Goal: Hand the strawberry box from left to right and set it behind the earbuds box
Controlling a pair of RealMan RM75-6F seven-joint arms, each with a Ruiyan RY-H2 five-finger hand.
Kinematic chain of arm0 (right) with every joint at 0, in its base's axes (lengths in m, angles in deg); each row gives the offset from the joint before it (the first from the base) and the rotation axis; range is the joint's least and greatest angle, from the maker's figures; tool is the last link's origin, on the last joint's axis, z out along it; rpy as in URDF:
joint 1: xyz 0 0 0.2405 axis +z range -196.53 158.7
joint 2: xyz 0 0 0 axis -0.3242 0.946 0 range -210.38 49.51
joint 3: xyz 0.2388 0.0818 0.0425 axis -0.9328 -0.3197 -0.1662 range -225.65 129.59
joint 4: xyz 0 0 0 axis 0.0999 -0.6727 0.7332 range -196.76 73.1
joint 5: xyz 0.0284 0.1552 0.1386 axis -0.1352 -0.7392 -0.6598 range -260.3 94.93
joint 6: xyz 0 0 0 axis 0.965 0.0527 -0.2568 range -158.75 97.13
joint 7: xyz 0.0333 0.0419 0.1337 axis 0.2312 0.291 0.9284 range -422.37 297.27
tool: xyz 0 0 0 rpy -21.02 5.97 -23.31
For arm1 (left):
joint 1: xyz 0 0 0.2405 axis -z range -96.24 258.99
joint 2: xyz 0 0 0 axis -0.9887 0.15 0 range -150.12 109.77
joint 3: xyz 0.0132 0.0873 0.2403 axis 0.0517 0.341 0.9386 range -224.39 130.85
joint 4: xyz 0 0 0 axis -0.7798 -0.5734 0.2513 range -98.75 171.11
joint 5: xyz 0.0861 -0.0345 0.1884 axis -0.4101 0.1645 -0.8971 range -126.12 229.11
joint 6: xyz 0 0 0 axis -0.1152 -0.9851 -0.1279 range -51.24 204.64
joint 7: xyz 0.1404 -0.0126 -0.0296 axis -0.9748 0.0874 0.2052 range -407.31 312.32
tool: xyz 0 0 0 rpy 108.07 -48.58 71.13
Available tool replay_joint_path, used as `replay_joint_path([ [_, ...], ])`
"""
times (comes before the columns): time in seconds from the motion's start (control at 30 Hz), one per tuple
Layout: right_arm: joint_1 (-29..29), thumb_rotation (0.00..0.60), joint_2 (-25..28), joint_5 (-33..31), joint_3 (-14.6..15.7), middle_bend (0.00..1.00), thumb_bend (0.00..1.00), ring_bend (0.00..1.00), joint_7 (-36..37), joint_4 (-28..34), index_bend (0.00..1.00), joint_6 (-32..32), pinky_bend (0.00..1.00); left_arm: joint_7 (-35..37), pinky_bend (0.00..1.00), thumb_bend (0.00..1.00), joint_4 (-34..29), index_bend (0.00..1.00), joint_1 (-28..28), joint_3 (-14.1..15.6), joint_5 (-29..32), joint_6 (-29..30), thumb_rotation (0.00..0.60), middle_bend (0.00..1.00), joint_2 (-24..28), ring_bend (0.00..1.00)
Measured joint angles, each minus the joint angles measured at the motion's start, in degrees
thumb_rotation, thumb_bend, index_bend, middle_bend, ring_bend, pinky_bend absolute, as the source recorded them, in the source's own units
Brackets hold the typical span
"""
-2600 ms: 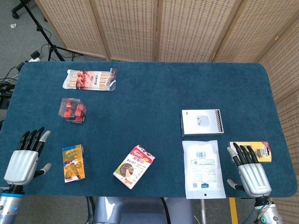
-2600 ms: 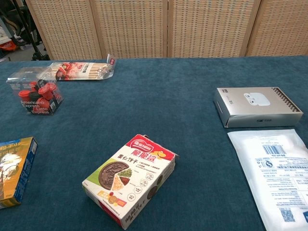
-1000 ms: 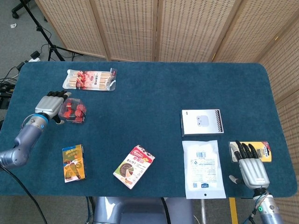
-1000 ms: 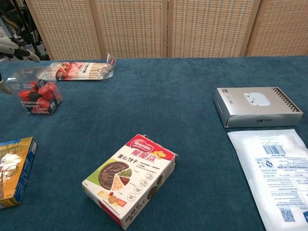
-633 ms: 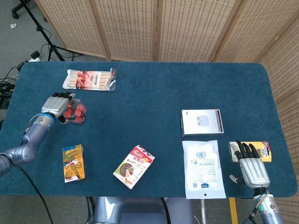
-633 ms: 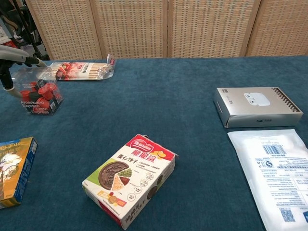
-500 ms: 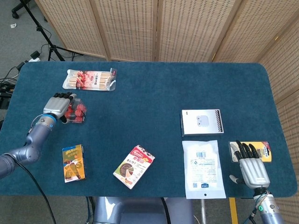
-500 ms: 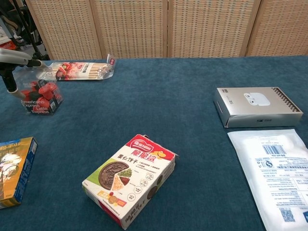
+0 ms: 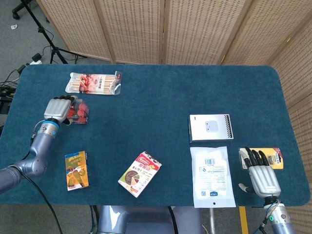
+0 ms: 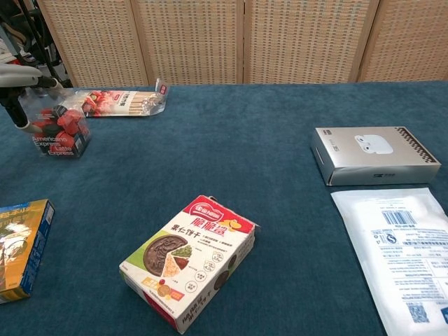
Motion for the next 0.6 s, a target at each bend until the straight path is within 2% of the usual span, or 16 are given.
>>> replay_joint_path([
  [0.37,-0.35,0.600,1.30,1.21,0.39,0.00,0.05,0.00,2.04,0.89,0.00,1.05,0.00,-3.61,0.23,0.44,-11.96,0.55,2.59,-2.79,0.51,2.99,0.600,0.22,2.88,0.19],
  [0.6,-0.52,0.600,2.30,2.56,0.81,0.00,0.05,0.00,3.92,1.25,0.00,1.52,0.00,-9.94,0.23,0.44,-20.46,0.55,8.11,-5.18,9.04,5.44,0.600,0.22,2.51,0.19],
])
